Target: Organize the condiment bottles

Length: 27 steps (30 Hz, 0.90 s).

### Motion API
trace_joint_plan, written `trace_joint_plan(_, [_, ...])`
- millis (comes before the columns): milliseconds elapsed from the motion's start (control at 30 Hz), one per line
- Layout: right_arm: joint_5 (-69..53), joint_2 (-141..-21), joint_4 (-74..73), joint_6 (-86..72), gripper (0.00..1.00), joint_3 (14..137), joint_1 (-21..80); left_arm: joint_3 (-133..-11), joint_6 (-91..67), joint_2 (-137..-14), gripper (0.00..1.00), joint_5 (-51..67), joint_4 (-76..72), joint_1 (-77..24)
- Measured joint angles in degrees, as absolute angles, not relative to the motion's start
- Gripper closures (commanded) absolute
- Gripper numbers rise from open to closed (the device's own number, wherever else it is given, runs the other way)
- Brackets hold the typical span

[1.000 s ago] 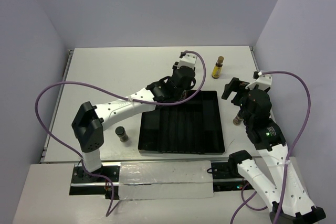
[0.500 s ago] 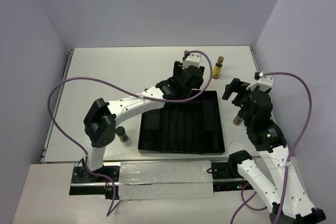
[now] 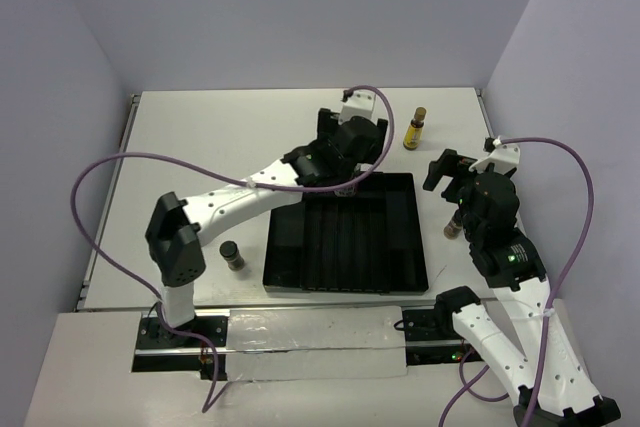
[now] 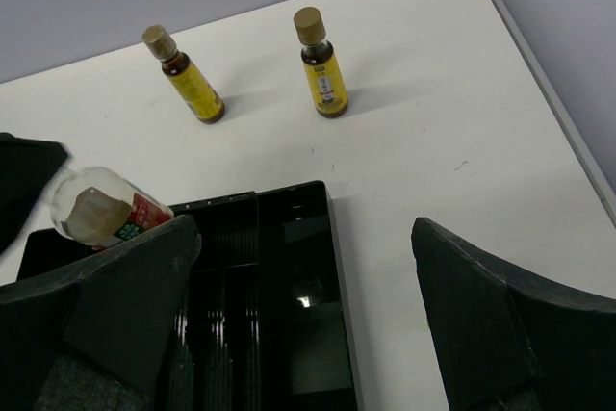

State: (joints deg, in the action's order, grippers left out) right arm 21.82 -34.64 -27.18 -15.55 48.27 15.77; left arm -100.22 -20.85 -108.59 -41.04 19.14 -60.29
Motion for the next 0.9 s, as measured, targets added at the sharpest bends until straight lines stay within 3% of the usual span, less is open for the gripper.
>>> trace_joint_plan(333, [21.61,-35.25,-27.09,-15.55,0.00,48.27,15.77,-94.90,-25.40,-83.25,0.00,-42.52,24.78,-60.34])
trace_joint_plan(467, [20.85,-35.76,-26.61,-15.55,0.00,48.27,15.77,-90.04,-34.54,-72.54,0.01,-48.03,37.51,-60.34])
trace_joint_plan(667, [18.97,-37.32,-26.22,-15.55,0.00,48.22,15.77,-84.90,-58.24,-69.73,0.03,-52.03,60.97,-60.35])
trace_joint_plan(900, [16.11,-38.58,-26.04,-15.55,0.00,48.16,15.77,-69.98,-81.43,-71.40,0.04,-46.85,73.57,-60.36])
